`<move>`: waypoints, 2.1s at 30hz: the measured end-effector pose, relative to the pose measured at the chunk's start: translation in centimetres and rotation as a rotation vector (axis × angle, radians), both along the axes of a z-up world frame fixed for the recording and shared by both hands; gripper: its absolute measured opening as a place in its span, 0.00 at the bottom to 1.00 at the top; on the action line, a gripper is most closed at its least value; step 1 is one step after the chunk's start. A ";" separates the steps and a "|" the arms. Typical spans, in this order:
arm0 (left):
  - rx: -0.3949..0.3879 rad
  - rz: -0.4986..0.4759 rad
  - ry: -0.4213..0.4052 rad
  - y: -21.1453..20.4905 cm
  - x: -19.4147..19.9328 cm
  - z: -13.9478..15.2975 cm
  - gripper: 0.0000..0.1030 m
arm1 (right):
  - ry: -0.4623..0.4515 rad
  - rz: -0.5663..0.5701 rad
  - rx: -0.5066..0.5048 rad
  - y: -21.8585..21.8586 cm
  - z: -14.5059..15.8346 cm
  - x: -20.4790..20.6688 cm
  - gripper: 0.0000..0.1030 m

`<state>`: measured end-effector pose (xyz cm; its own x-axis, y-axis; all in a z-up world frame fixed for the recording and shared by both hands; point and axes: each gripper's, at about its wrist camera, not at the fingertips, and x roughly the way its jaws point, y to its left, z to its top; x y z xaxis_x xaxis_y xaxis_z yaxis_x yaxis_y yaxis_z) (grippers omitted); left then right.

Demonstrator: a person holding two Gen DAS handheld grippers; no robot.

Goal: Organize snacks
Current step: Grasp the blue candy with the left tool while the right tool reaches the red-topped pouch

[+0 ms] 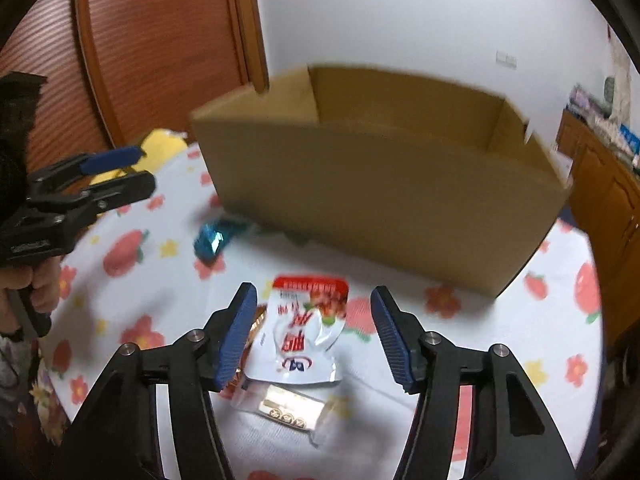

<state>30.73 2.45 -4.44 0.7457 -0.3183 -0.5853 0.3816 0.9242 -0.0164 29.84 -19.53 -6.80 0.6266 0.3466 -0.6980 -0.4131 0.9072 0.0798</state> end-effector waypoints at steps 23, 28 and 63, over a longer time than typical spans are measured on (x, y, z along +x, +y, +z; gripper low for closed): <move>0.017 0.010 0.117 -0.4 1.4 -4.4 0.75 | 0.076 0.010 -0.111 2.0 -4.6 1.6 0.59; 0.030 0.006 0.146 -1.2 2.0 -5.1 0.75 | 0.065 0.010 -0.098 1.7 -4.8 1.5 0.59; 0.075 0.023 0.267 -4.3 6.0 -7.3 0.27 | 0.057 0.008 -0.098 1.6 -4.8 1.4 0.60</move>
